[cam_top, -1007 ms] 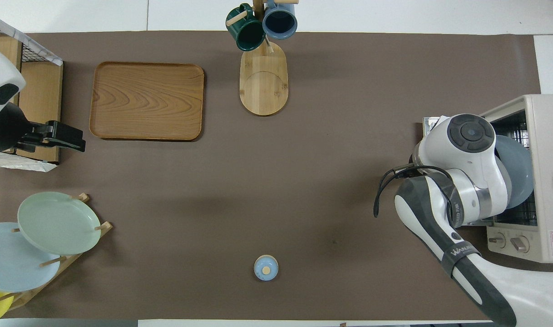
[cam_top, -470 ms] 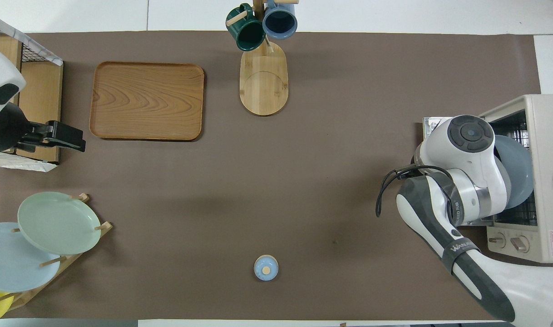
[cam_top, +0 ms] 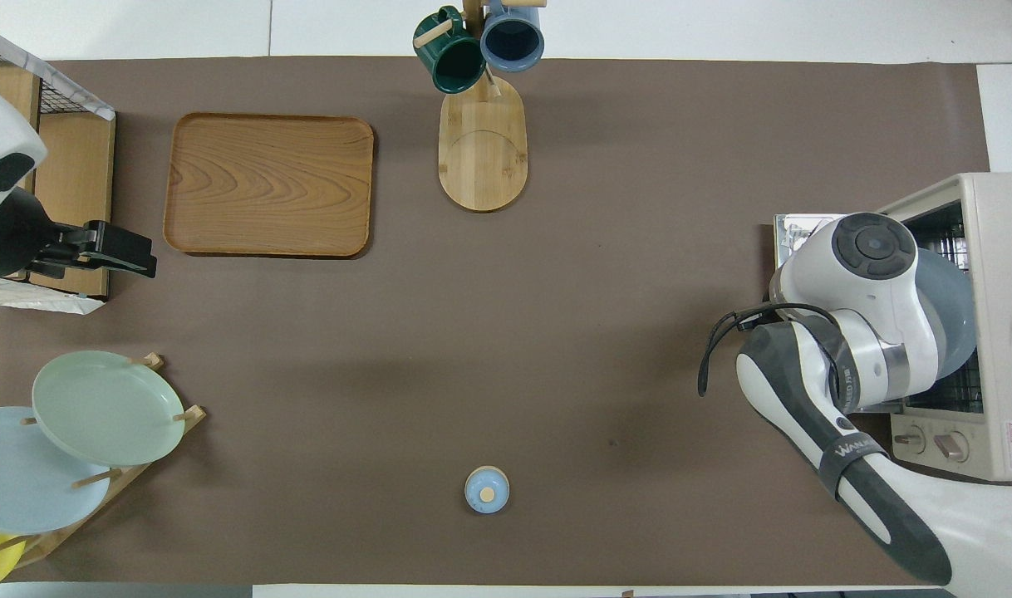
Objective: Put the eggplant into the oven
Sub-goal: 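Withdraw the right gripper out of the oven, then push the oven door shut with the right gripper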
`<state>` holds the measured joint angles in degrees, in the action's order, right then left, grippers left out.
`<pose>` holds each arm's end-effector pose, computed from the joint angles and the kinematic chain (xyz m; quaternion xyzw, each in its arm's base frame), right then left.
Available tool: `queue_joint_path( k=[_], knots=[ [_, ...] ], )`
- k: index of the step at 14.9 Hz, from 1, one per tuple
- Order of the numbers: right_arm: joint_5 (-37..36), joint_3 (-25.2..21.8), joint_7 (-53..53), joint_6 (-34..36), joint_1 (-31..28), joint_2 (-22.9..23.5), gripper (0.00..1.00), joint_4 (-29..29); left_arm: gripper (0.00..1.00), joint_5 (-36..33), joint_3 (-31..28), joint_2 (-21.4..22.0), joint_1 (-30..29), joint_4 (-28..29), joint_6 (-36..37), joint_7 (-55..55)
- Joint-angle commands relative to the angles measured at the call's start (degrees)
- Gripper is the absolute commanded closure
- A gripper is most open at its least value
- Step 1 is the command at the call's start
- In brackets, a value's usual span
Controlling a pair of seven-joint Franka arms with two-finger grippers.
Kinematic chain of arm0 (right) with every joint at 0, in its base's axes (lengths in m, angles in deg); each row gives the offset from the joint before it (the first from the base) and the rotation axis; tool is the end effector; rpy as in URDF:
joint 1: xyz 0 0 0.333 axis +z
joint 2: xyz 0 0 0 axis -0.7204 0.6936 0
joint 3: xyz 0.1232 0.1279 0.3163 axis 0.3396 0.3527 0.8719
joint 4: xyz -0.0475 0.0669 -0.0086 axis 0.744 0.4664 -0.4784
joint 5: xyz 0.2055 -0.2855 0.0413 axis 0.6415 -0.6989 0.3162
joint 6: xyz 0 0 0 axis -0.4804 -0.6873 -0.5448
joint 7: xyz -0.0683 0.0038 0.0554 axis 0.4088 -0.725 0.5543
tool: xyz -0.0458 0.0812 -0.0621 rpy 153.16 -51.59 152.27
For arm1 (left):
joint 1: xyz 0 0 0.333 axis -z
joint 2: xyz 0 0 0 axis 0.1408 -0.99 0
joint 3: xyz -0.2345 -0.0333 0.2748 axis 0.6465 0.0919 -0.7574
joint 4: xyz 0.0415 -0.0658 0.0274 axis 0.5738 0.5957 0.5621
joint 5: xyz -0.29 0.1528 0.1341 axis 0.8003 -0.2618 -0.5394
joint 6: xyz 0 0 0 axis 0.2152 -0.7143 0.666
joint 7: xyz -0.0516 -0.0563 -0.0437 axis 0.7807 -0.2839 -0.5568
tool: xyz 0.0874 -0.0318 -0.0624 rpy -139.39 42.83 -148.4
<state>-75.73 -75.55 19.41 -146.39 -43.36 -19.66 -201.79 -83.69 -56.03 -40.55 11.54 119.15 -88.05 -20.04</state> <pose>0.5111 0.0369 0.3642 0.9913 0.0871 -0.0704 0.0689 0.5071 -0.0649 0.6415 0.9985 -0.0431 -0.0303 0.0165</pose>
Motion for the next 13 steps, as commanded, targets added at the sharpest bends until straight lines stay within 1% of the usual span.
queue_joint_path(
  k=[1, 3, 4, 8, 11, 13],
  knots=[
    [-2.9, 0.3, 0.8, -0.9, -0.8, -0.3, 1.0, -0.6, 0.0, -1.1, -0.3, 0.1, 0.2, -0.6, 0.8, 0.1],
    [-8.6, 0.4, 2.5, 0.2, -0.9, -0.3, 1.0, 0.5, 0.0, -1.1, -0.3, 0.1, 0.2, -0.6, 0.8, 0.1],
    [-9.0, 0.4, 3.9, 1.6, -0.9, -0.3, 1.0, 2.0, 0.0, -1.1, -0.3, 0.1, 0.2, -0.6, 0.8, 0.1],
    [-8.9, 0.4, 9.4, 12.0, -1.1, -0.5, 1.0, 10.3, 0.0, -1.1, -0.3, 0.1, 0.2, -0.6, 0.8, 0.1],
    [-8.2, 0.4, 11.8, 18.2, -1.8, -1.9, 1.0, 14.5, 0.0, -1.1, -0.3, 0.1, 0.2, -0.6, 0.7, 0.1],
    [-7.9, 0.3, 14.0, 20.5, -3.2, -3.6, 1.0, 15.2, 0.0, -1.1, -0.3, 0.1, 0.2, -0.6, 0.8, 0.1]
  ],
)
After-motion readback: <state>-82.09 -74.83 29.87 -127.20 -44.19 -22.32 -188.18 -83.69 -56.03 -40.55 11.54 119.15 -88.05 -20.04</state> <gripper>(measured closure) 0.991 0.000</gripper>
